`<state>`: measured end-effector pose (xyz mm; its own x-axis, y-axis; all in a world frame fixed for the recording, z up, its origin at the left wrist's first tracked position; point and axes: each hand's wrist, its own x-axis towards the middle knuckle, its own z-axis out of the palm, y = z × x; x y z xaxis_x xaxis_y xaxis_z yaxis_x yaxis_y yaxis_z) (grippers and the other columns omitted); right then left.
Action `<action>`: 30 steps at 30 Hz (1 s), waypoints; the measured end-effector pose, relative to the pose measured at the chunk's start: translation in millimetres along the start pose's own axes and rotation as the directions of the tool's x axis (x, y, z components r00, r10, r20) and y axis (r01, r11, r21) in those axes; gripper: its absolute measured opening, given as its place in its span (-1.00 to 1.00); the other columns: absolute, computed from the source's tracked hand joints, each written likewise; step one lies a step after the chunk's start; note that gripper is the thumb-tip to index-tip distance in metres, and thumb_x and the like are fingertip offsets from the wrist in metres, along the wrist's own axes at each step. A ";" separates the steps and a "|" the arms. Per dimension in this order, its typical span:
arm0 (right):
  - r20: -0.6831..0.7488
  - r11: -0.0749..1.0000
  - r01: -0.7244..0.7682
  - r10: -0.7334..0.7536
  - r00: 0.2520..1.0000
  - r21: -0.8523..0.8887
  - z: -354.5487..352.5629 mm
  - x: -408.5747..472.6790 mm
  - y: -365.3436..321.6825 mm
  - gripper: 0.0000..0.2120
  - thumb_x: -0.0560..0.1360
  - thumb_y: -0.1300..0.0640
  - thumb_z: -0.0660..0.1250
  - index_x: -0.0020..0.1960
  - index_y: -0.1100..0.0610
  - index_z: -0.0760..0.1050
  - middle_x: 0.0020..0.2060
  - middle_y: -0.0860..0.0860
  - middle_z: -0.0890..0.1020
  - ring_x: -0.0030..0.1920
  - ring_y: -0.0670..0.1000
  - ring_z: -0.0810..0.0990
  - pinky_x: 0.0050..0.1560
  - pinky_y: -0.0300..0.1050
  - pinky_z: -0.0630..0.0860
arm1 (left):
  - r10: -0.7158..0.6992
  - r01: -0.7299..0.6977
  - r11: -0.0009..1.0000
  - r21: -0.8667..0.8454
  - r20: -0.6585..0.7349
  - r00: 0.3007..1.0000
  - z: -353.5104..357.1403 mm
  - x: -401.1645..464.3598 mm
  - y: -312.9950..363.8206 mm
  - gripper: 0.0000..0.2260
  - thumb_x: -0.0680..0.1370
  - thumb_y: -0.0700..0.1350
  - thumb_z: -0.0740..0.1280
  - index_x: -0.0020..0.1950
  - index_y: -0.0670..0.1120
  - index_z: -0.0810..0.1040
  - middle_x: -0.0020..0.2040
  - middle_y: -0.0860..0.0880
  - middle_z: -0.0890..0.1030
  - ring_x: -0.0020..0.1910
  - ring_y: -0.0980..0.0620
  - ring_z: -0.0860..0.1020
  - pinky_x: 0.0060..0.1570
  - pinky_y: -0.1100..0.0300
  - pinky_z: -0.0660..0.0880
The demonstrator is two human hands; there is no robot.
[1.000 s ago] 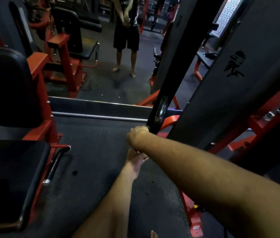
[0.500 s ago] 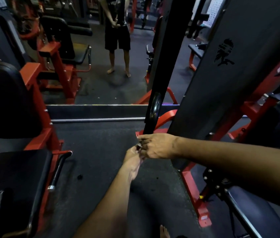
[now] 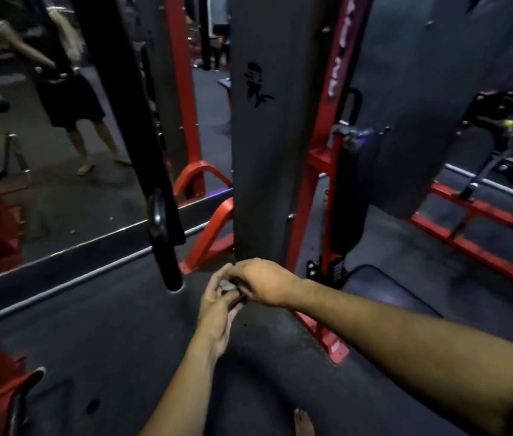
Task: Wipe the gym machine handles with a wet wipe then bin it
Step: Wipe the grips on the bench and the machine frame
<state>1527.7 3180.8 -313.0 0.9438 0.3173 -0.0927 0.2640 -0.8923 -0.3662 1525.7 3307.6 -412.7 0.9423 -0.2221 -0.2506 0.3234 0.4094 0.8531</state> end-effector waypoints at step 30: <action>-0.476 0.707 0.211 0.199 0.857 0.675 -134.0 -133.0 292.9 -0.73 0.47 0.38 0.44 -0.08 0.00 0.63 -0.21 -0.09 0.71 -0.26 -0.15 0.63 -0.13 -0.22 0.56 | 0.352 -0.390 0.821 0.416 0.168 0.921 341.4 43.2 -26.3 -0.93 0.47 -0.03 0.38 -0.08 0.03 0.63 -0.15 0.08 0.63 -0.09 0.07 0.53 -0.02 0.10 0.46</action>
<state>1506.2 2834.2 -283.8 0.9558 -0.0582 0.2881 0.2512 -0.3473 -0.9035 1528.3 2985.1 -289.8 0.9668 -0.2095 0.1466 -0.1381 0.0549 0.9889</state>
